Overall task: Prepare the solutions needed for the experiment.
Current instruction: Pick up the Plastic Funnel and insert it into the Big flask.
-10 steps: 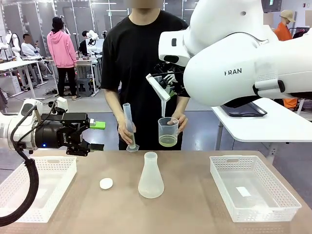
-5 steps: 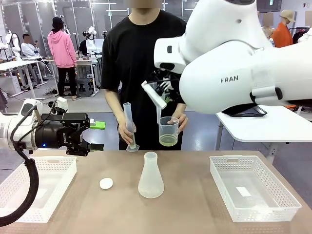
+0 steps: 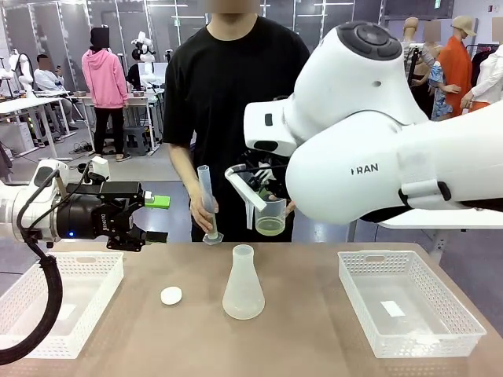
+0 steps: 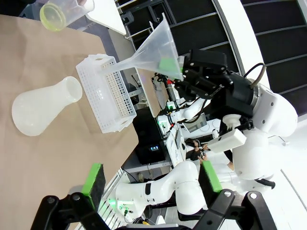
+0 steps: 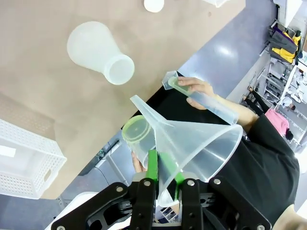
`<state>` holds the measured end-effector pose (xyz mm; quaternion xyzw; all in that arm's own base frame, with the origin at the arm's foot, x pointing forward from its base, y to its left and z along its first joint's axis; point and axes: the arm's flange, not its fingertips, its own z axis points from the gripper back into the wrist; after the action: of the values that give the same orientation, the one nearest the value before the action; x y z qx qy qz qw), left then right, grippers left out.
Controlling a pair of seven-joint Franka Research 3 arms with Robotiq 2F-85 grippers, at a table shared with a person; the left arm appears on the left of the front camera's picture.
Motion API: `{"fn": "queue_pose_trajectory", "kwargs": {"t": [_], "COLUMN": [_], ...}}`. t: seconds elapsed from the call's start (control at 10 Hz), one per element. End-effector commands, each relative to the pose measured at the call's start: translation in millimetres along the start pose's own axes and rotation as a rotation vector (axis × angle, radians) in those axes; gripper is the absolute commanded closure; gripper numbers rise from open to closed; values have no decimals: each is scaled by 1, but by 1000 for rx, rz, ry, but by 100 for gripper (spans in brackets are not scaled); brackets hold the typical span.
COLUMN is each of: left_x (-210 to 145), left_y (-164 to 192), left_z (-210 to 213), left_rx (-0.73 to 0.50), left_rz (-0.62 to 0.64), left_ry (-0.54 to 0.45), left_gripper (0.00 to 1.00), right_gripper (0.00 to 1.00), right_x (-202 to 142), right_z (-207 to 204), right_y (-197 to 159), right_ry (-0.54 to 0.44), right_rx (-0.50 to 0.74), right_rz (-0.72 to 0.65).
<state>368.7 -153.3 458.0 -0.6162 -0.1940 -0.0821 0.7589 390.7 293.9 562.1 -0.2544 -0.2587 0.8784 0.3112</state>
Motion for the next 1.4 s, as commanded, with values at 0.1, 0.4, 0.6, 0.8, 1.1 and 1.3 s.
{"fn": "queue_pose_trajectory", "kwargs": {"t": [0.1, 0.4, 0.6, 0.8, 1.1, 1.3], "left_x": [-2, -2, -2, -2, -2, -2], "left_y": [-2, -2, -2, -2, -2, -2], "left_z": [-2, -2, -2, -2, -2, -2], "left_rx": [-20, -20, -20, -20, -20, -20], "left_rz": [19, 19, 19, 19, 19, 19], "left_ry": [-12, -12, -12, -12, -12, -12], "left_gripper": [0, 0, 0, 0, 0, 0], "right_gripper": [93, 93, 93, 93, 93, 93], "right_x": [-1, 3, 5, 7, 9, 11], "right_z": [-12, -24, -29, -34, -46, -53], "right_y": [11, 17, 18, 16, 18, 19], "right_ry": [-57, -75, -90, -87, -98, -116], "right_rx": [3, -2, -4, 9, 18, 18], "right_rz": [18, -3, -8, -4, -15, -23]}}
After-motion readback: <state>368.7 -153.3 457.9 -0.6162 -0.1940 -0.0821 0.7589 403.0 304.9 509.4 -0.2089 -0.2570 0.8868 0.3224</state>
